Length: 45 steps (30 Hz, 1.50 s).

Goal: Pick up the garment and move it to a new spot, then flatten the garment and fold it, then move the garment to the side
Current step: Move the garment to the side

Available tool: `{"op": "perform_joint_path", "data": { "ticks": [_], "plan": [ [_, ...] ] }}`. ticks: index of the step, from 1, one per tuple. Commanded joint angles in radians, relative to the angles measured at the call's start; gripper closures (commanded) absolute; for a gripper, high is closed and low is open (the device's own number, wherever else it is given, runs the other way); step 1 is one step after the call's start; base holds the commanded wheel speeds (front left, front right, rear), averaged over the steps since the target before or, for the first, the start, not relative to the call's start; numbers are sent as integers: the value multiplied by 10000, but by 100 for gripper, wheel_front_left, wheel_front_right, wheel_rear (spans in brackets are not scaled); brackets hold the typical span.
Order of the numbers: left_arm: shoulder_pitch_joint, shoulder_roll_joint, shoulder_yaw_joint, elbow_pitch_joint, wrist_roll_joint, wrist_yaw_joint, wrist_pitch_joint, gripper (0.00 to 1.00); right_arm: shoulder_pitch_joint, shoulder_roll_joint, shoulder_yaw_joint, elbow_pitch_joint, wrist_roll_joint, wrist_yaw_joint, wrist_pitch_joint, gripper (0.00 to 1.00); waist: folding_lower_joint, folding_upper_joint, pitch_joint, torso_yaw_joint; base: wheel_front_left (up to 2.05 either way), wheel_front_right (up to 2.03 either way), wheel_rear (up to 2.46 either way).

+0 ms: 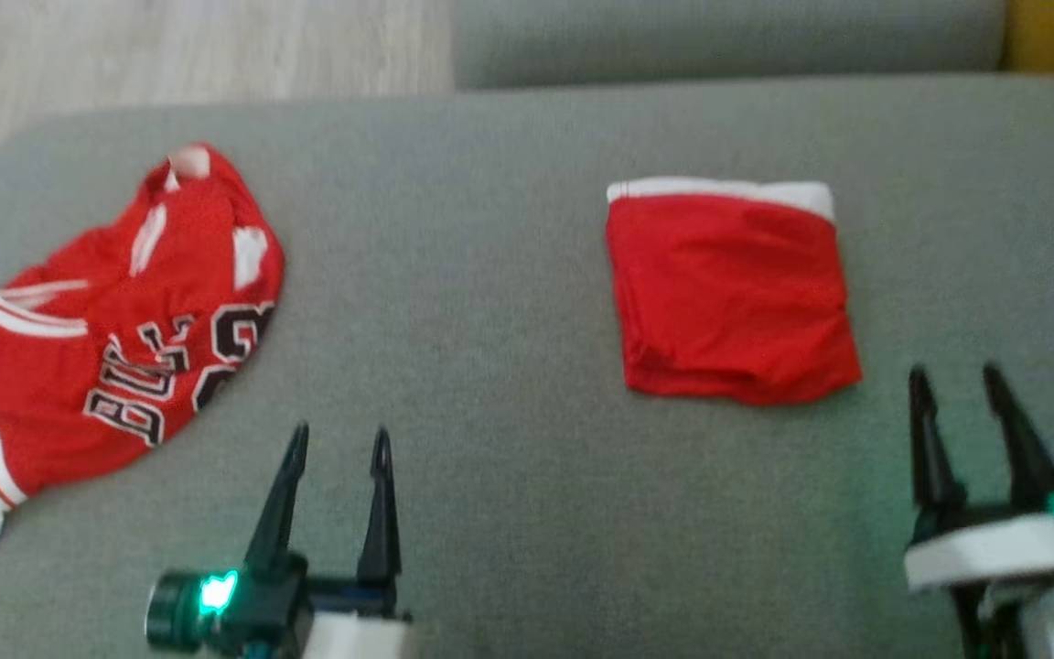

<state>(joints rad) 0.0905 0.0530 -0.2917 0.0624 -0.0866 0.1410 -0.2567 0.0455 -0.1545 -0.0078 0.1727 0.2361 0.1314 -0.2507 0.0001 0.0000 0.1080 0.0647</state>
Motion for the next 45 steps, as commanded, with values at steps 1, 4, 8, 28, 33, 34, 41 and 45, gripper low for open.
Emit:
{"op": "perform_joint_path", "data": {
  "ticks": [1, 4, 8, 28, 33, 34, 41, 45],
  "plan": [
    [-595, -28, 214, -368, 74, 61, -51, 0, -634, -286, 136, -140, 185, -7, -110, 0, -1, 0, 753, -41, 0, 0, 0],
    [-865, -28, 107, -335, -15, 95, -51, 0, -1335, -497, 149, 266, 392, -7, -110, 0, -1, 0, 1207, -59, 0, 0, 0],
    [-1265, -28, -4, -352, -32, 180, -51, 0, -2304, -832, 253, 1067, 713, -7, -68, 0, -1, 0, 1582, -50, 0, 0, 0],
    [-2034, -28, -515, -173, -377, 387, -51, 0, -5218, -1823, 2726, 4009, 3752, -7, 3504, 76, -1, 0, 1969, 294, 0, 0, 0],
    [-2023, -28, -491, -191, -343, 500, -51, 0, -5446, -2145, 3233, 4046, 4209, -7, 3220, 100, -1, 0, 2046, 121, 0, 0, 0],
    [-2023, -28, -491, -191, -343, 500, -51, 0, -5446, -2145, 3233, 4046, 4209, -7, 3220, 100, -1, 0, 2046, 121, 0, 0, 0],
    [-2185, -26, -289, -370, -106, 386, -51, 0, -5919, -3664, 3267, 4012, 3588, -7, 2663, 100, -1, 0, 2519, -768, 0, 0, 0],
    [-2505, 1, -85, -563, 65, 276, -51, 0, -6201, -4713, 3189, 3963, 3300, -7, 2649, 100, -1, 0, 3056, -1317, 0, 0, 0]
  ]
}}
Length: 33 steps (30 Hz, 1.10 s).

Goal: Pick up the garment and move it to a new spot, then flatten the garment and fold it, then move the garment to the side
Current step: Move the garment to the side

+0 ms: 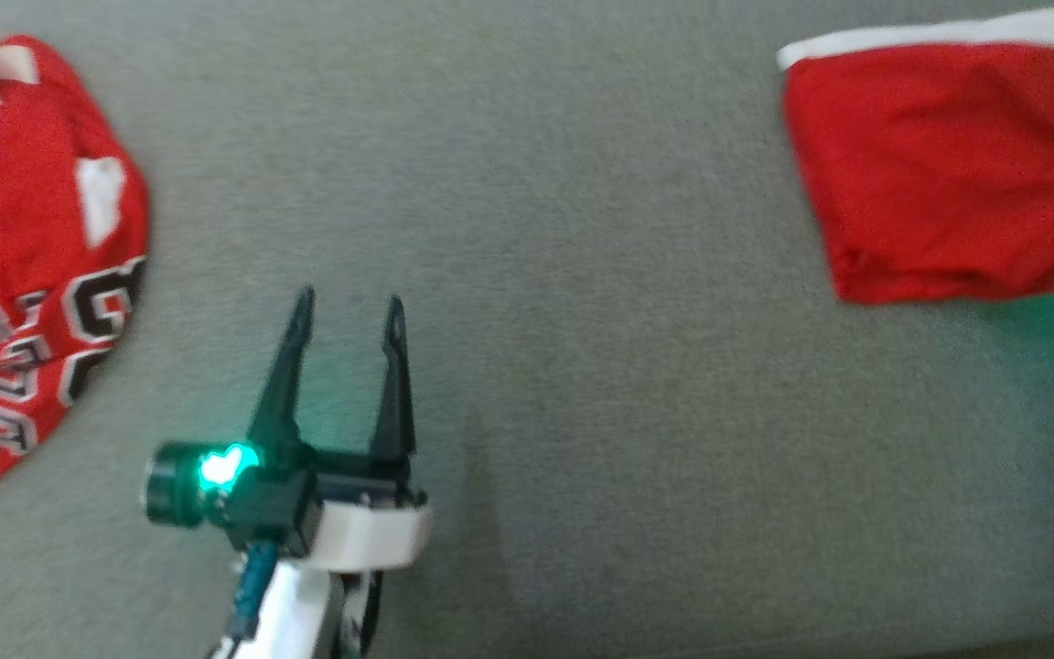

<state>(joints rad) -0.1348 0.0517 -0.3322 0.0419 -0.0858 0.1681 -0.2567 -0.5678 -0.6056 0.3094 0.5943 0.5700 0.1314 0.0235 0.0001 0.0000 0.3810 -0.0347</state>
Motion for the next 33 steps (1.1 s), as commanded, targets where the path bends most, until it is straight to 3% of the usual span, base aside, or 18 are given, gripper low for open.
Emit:
{"op": "perform_joint_path", "data": {
  "ticks": [1, 10, 14, 15, 16, 22, 28, 32, 33],
  "plan": [
    [-335, 23, 361, -385, 84, -31, -51, 0, -149, -415, 3, -260, -73, -7, -97, 100, -1, 0, 463, -451, 0, 0, 0],
    [-1191, 261, 92, -332, 576, -555, -51, 0, -1115, -1641, -431, 314, -581, -7, -347, 100, -1, 0, 1465, -1058, 0, 0, 0],
    [-1334, 285, -80, -269, 668, -687, -51, 0, -1448, -1783, -721, 855, -1016, -7, -641, 100, -1, 0, 1579, -1103, 0, 0, 0],
    [-1345, 282, -115, -249, 683, -692, -51, 0, -1511, -1775, -801, 1020, -1205, -7, -743, 58, -1, 0, 1571, -1093, 0, 0, 0],
    [-1356, 274, -156, -223, 689, -699, -51, 0, -1565, -1774, -890, 1185, -1481, -7, -917, 0, -1, 0, 1530, -1064, 0, 0, 0],
    [-1233, 195, -238, -109, 524, -614, -51, 0, -1516, -925, -1641, 1827, -2987, -7, -2337, 0, -1, 0, 804, -736, 0, 0, 0],
    [-648, 85, -373, -32, 205, -578, -51, 0, 5, 1102, -1690, 758, -3726, -7, -2825, 0, -1, 0, -691, -86, 0, 0, 0],
    [59, 11, -259, -40, -636, -587, -51, 0, 1377, 2197, -1652, -159, -3644, -7, -2846, 0, -1, 0, -1647, 305, 0, 0, 0],
    [59, 11, -259, -40, -636, -587, -51, 0, 1377, 2197, -1652, -159, -3644, -7, -2846, 0, -1, 0, -1647, 305, 0, 0, 0]
  ]
}}
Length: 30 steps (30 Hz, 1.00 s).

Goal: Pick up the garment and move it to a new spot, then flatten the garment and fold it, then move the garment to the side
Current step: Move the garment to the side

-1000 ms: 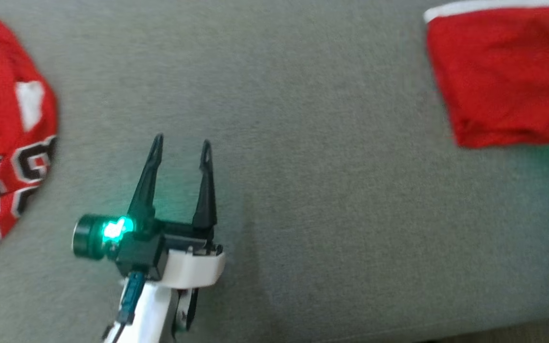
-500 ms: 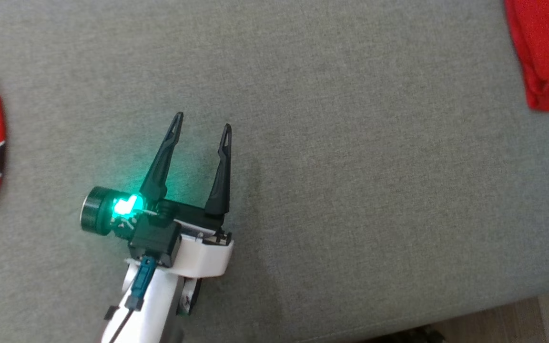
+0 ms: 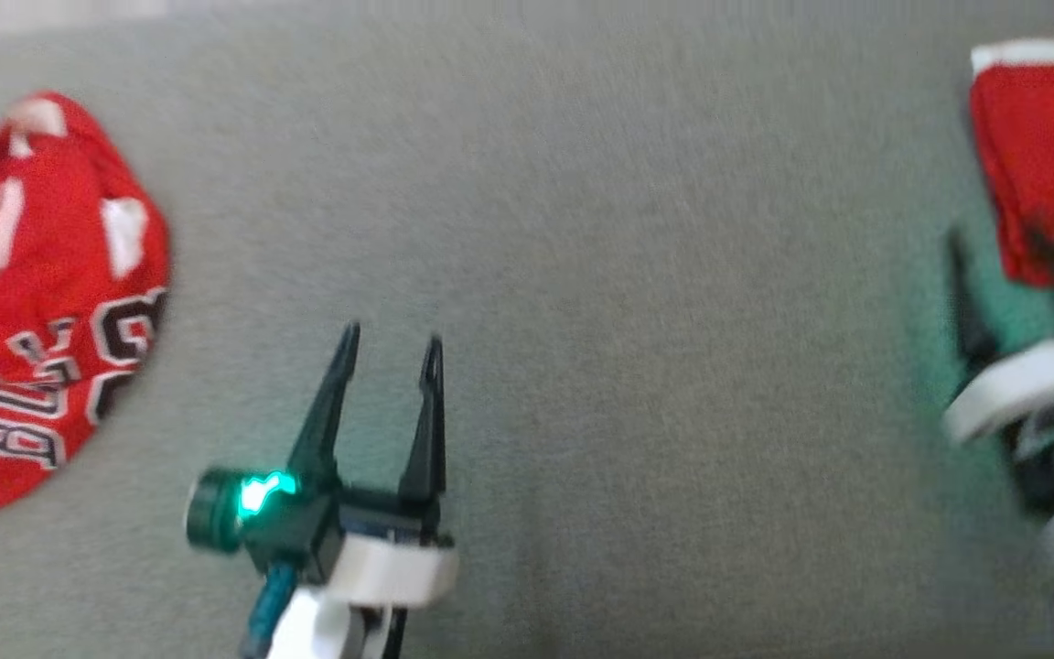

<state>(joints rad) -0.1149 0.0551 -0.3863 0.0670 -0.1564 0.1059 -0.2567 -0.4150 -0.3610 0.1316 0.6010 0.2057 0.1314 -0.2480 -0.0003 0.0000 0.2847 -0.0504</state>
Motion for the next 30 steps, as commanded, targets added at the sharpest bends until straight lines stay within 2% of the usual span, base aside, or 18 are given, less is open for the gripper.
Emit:
{"op": "perform_joint_path", "data": {
  "ticks": [1, 6, 10, 13, 21, 30],
  "plan": [
    [22, -29, 273, -269, 47, 45, -51, 0, 183, 11, 178, -486, 56, -7, -132, 0, 3, 0, -918, 544, 0, 0, 0],
    [795, -44, 551, -189, -217, 348, -51, 0, 1732, 1073, 366, -1524, 139, -7, -135, 0, 3, 0, -1994, 896, 0, 0, 0],
    [1221, -46, 960, -219, -469, 655, -51, 0, 2788, 1697, 226, -2453, 194, -7, -136, 0, 3, 0, -2629, 1173, 0, 0, 0],
    [1404, -47, 1217, -306, -381, 725, -51, 0, 3491, 2075, -96, -3272, 142, -7, -136, 0, 3, 0, -2860, 1357, 0, 0, 0],
    [1896, -48, 1669, -555, -47, 292, -51, 0, 4987, 2696, -1231, -4691, -432, -7, -136, 0, 3, 0, -3293, 1600, 0, 0, 0],
    [2224, -48, 1825, -591, 290, 64, -51, 0, 5711, 2928, -1615, -5169, -659, -7, -137, 0, 3, 0, -3291, 1531, 0, 0, 0]
  ]
}}
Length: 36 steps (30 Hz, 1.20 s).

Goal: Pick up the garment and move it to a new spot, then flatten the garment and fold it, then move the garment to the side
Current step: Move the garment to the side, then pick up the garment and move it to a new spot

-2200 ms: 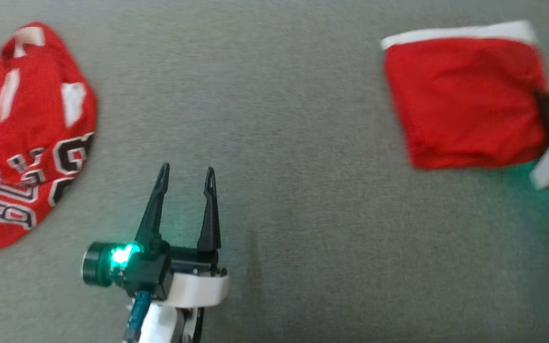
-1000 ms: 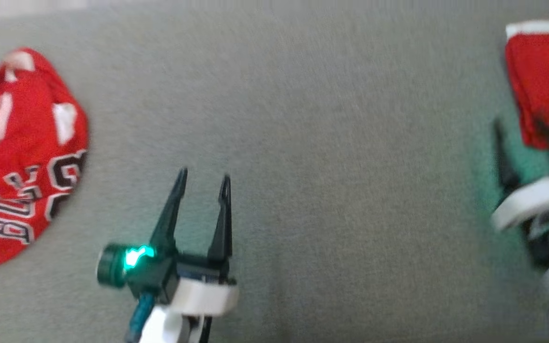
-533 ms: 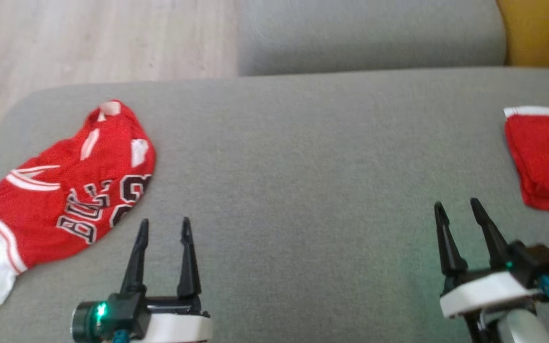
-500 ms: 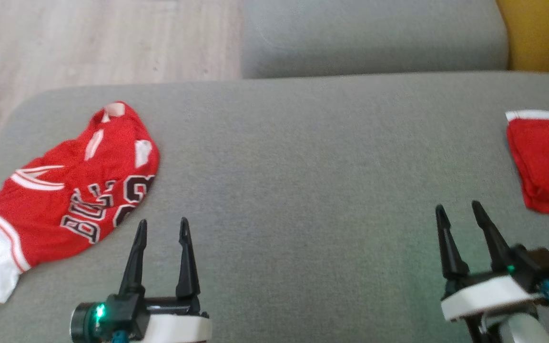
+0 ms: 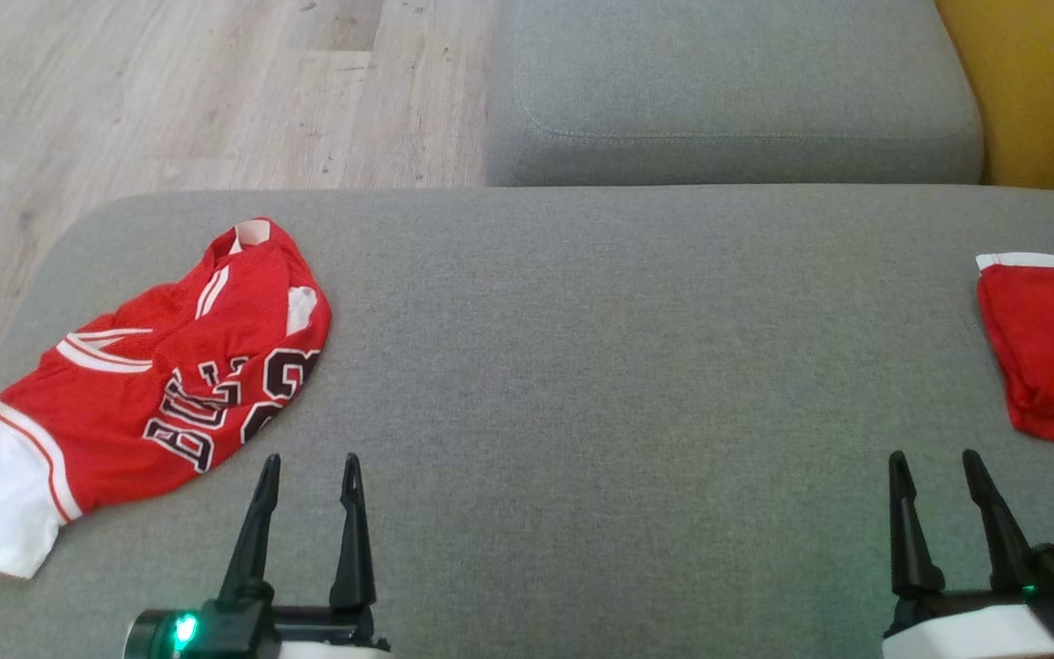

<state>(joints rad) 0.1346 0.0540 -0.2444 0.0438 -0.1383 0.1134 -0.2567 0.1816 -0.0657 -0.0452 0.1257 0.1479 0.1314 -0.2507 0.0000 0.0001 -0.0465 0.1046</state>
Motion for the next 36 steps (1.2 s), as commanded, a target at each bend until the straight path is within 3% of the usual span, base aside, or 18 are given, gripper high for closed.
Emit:
{"op": "perform_joint_path", "data": {
  "ticks": [1, 15, 21, 36],
  "plan": [
    [-270, -37, 419, -354, 125, -17, -51, 0, -239, -4, 121, -451, -86, -7, -110, 0, 0, -1, 36, -28, 0, 0, 0],
    [-344, -37, 466, -296, 10, 38, -51, 0, -254, 33, 140, -399, -77, -7, -110, 0, 0, -1, 115, -63, 0, 0, 0],
    [-484, -37, 464, -300, 57, 143, -51, 0, -231, 35, 182, -344, -123, -7, -110, 0, 0, -1, 219, 251, 0, 0, 0],
    [-573, -37, 560, -342, 145, 199, -51, 0, -624, 80, 537, -307, -66, -7, -110, 0, 0, -1, 706, 3003, 0, 0, 0]
  ]
}}
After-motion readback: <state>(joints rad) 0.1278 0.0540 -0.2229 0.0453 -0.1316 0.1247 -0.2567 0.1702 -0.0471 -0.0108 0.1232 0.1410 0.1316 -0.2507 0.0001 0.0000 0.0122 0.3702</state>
